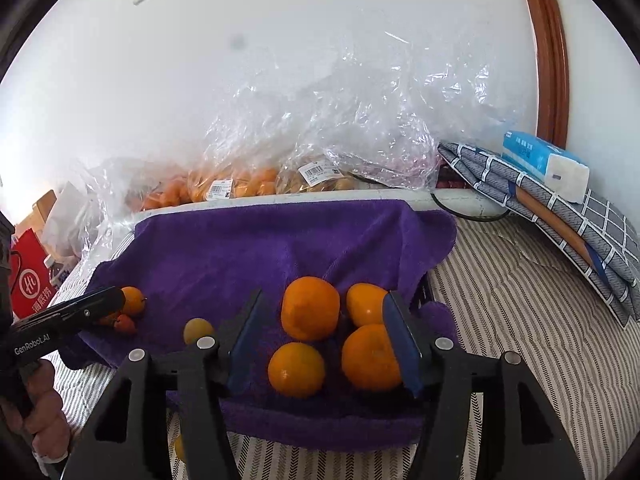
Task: Organize fruits
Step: 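Lower the orange and yellow fruit onto the towel and open both grippers, then grasp a yellow fruit with the right gripper while the left grasps an orange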
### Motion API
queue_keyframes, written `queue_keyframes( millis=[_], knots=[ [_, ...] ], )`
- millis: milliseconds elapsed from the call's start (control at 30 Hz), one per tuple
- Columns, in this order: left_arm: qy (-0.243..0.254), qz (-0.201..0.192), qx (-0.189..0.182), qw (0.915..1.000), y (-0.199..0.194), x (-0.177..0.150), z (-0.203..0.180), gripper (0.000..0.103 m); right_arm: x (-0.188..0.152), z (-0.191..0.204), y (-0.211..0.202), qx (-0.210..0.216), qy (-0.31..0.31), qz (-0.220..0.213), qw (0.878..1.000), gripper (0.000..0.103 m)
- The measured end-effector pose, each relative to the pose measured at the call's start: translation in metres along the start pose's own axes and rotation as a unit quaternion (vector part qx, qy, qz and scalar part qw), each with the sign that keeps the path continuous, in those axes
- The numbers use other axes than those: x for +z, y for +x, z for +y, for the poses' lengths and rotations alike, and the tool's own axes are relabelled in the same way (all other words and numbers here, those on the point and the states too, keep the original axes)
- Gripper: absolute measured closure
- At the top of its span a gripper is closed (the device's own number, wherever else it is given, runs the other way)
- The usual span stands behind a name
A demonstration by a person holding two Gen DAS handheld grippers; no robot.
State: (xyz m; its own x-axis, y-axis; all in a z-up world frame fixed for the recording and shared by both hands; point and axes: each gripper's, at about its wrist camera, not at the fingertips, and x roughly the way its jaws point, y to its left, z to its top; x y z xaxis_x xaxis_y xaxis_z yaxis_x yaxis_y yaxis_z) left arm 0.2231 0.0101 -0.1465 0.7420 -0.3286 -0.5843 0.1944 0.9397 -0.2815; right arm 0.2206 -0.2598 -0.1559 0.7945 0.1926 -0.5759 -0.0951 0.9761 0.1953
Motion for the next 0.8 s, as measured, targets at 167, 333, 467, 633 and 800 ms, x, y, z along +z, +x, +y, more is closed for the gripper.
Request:
queue_keyframes(
  millis=[167,333,467,633,800],
  knots=[
    [0.017,-0.017,0.017,0.9996,-0.008,-0.003,-0.004,0.065,-0.001,0.006,-0.014,-0.003,-0.010,-0.009,1.000,0.043],
    [0.024,-0.038,0.022,0.9987,-0.020,-0.005,-0.008,0.065,-0.009,0.008,-0.030,-0.020,0.013,0.000,1.000,0.043],
    [0.034,-0.029,0.024,0.9987,-0.025,-0.011,-0.010,0.065,-0.018,0.012,-0.044,-0.020,0.025,0.029,0.999,0.043],
    [0.041,-0.021,0.030,0.9985,-0.042,-0.026,-0.007,0.065,-0.034,0.023,-0.059,-0.015,0.009,0.049,0.999,0.045],
    [0.011,-0.002,0.042,0.9991,-0.059,-0.041,0.014,0.065,-0.051,0.044,-0.068,0.002,-0.008,0.067,0.998,0.049]
  ],
)
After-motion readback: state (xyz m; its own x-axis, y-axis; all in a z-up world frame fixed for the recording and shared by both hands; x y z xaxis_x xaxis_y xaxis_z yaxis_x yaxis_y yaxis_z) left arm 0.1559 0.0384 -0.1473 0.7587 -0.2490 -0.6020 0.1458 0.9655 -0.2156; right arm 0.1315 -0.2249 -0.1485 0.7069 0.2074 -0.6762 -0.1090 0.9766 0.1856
